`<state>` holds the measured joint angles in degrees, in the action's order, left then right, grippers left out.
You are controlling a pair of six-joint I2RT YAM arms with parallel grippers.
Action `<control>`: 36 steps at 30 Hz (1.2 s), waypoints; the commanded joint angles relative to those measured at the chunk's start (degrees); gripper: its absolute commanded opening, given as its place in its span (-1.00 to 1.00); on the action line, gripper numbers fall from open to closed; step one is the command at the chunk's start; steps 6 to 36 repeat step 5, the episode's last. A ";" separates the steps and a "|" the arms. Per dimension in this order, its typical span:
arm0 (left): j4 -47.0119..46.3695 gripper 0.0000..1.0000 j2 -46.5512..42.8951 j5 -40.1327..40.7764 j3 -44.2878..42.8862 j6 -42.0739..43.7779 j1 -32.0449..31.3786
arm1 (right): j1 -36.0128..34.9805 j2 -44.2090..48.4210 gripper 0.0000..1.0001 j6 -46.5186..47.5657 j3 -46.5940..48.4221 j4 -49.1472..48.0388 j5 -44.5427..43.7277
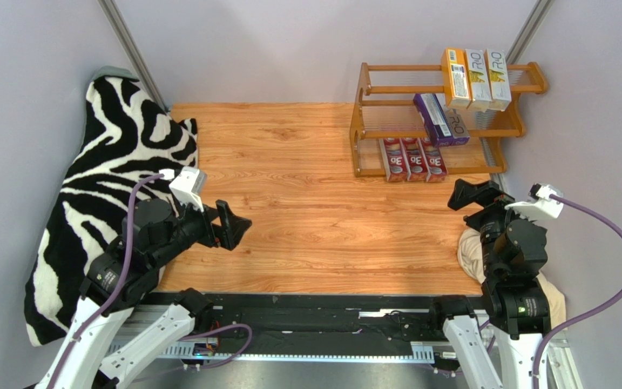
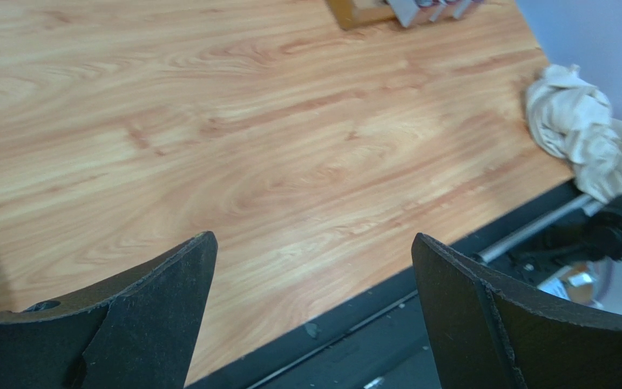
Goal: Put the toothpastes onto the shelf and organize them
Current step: Reset both arms
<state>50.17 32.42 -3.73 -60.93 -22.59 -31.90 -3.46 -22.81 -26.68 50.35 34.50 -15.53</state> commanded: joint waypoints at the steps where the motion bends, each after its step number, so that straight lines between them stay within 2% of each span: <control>1: 3.26 0.98 2.90 8.47 -4.02 5.27 -0.18 | -0.23 0.40 1.00 2.24 1.33 1.01 0.59; 5: 1.07 0.98 1.68 8.56 -3.24 5.37 -0.18 | -0.23 0.48 1.00 1.80 1.07 0.92 1.90; 36: 1.07 0.98 1.68 8.56 -3.24 5.37 -0.18 | -0.23 0.48 1.00 1.80 1.07 0.92 1.90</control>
